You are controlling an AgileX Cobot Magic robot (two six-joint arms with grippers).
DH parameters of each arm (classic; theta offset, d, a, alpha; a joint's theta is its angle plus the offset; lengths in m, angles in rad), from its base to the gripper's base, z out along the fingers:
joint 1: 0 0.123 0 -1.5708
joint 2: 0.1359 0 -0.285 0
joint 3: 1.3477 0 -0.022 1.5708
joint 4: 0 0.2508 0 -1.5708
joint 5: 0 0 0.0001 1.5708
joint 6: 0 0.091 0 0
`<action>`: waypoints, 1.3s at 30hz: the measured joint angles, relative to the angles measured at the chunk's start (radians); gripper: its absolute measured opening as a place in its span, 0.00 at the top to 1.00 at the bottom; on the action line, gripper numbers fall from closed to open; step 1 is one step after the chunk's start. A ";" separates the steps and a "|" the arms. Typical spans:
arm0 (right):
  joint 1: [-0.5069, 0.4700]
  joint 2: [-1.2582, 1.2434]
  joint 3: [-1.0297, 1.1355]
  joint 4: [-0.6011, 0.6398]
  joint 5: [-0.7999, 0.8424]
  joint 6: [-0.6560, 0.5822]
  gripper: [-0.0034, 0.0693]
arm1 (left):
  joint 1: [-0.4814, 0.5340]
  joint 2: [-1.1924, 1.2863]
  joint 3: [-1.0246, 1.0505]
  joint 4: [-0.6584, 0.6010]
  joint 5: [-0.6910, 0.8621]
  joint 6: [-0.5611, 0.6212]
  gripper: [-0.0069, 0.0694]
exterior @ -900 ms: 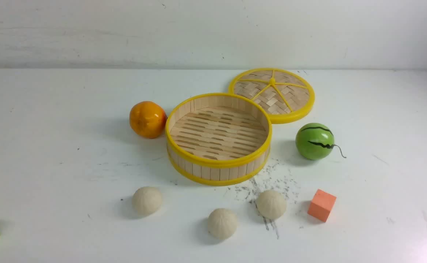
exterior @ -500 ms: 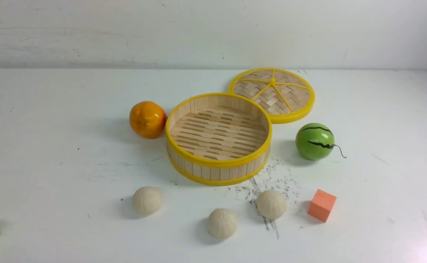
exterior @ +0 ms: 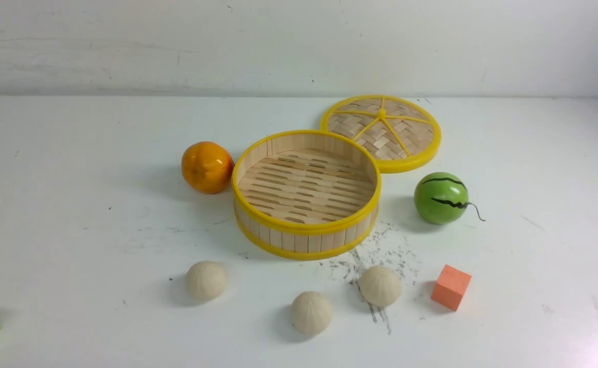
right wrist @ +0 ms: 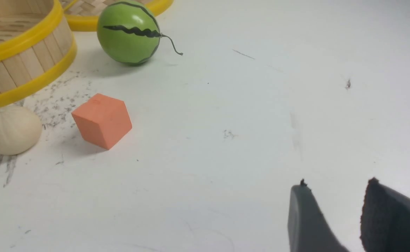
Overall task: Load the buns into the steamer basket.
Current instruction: Use the left arm to grab a steamed stuffed bun
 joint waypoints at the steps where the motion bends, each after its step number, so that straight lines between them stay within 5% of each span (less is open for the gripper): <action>1: 0.000 0.000 0.000 0.000 0.000 0.000 0.62 | 0.000 0.000 0.000 0.000 0.000 0.000 0.60; 15: 0.000 0.000 0.000 0.000 0.000 0.000 0.62 | 0.000 0.000 0.000 -0.053 -0.074 -0.005 0.60; 19: 0.000 0.000 0.000 0.000 0.000 0.000 0.62 | 0.000 0.000 0.000 -0.268 -0.086 -0.098 0.60; 20: 0.000 0.000 0.000 0.000 0.000 0.000 0.62 | 0.000 0.000 0.000 -0.476 -0.109 -0.211 0.60; 25: 0.000 0.000 0.000 0.000 0.000 0.000 0.62 | 0.000 0.000 0.000 -0.908 -0.134 -0.400 0.60; 30: 0.000 0.000 0.000 0.000 0.000 0.000 0.62 | 0.000 0.000 0.000 -0.994 -0.149 -0.402 0.60; 33: 0.000 0.000 0.000 0.000 0.000 0.000 0.62 | 0.000 0.000 -0.003 -1.011 -0.143 -0.364 0.60; 39: 0.000 0.000 0.000 0.000 0.000 0.000 0.62 | 0.000 0.014 -0.216 -0.911 0.011 0.004 0.61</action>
